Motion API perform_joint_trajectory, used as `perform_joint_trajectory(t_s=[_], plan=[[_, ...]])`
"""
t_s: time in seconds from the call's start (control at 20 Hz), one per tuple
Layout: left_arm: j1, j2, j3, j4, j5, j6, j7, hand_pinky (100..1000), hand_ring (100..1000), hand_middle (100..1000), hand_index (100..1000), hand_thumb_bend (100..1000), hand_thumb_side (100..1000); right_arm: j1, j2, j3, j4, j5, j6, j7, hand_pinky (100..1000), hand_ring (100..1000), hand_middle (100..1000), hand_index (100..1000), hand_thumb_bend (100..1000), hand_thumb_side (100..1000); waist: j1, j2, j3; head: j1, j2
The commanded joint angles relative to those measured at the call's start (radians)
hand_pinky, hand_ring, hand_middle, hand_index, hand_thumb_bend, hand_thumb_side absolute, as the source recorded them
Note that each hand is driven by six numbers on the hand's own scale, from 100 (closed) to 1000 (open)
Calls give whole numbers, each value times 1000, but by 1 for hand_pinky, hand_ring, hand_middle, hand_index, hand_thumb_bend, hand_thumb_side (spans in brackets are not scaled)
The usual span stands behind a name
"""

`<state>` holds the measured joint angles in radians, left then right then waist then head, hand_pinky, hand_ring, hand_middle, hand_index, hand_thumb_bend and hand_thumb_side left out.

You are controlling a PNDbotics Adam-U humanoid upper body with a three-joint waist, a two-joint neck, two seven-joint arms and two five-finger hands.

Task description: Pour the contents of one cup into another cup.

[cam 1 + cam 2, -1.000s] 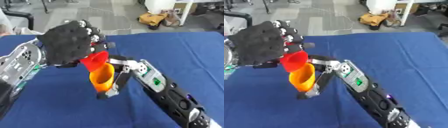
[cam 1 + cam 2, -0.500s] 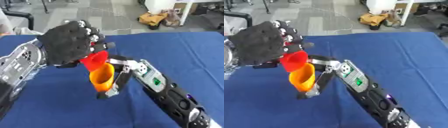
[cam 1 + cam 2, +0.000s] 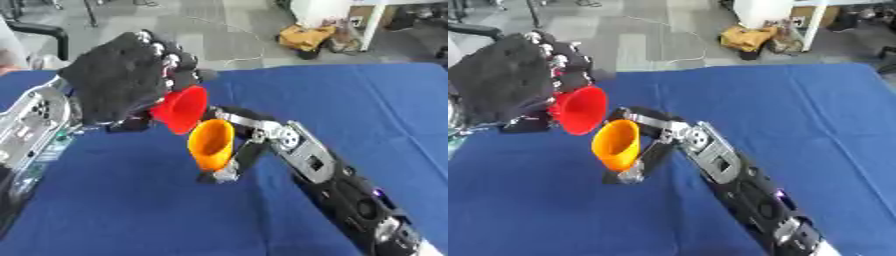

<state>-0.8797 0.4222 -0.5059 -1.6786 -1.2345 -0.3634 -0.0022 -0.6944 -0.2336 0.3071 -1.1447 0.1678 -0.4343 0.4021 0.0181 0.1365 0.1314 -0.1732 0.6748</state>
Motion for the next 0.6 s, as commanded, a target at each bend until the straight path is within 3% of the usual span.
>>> perform_joint_trajectory(t_s=[0.05,0.15,0.25,0.3,0.35,0.4,0.6], plan=[[-7,19,22,-10,20,16,1,258,355,356,825,471,100,-13,-1,-47,90,135,-40,-145,322,560,322,452,456,234,3,-13,2,1,-4],[-2,21,25,-11,25,21,1,256,354,355,824,466,100,-11,1,-67,139,216,-58,-226,391,658,379,501,515,298,3,-13,1,2,-4],[1,23,28,-12,27,24,2,255,354,355,824,463,100,-10,3,-81,175,285,-75,-289,517,783,509,644,574,430,2,-13,-1,3,-5],[2,23,29,-12,28,26,2,254,354,355,824,460,100,-10,5,-86,187,311,-84,-312,664,886,661,796,663,541,2,-12,-2,3,-5],[4,23,31,-12,29,27,3,253,353,355,824,459,100,-9,7,-92,199,330,-93,-331,718,925,721,836,696,548,1,-12,-2,3,-5],[6,23,33,-12,30,30,4,252,353,355,824,458,100,-8,9,-98,209,344,-102,-346,777,971,794,874,784,557,1,-12,-3,4,-5],[16,25,42,-15,36,39,8,245,350,354,822,449,100,-1,11,-121,233,361,-126,-380,807,996,837,898,869,511,2,-12,-5,6,-5]])
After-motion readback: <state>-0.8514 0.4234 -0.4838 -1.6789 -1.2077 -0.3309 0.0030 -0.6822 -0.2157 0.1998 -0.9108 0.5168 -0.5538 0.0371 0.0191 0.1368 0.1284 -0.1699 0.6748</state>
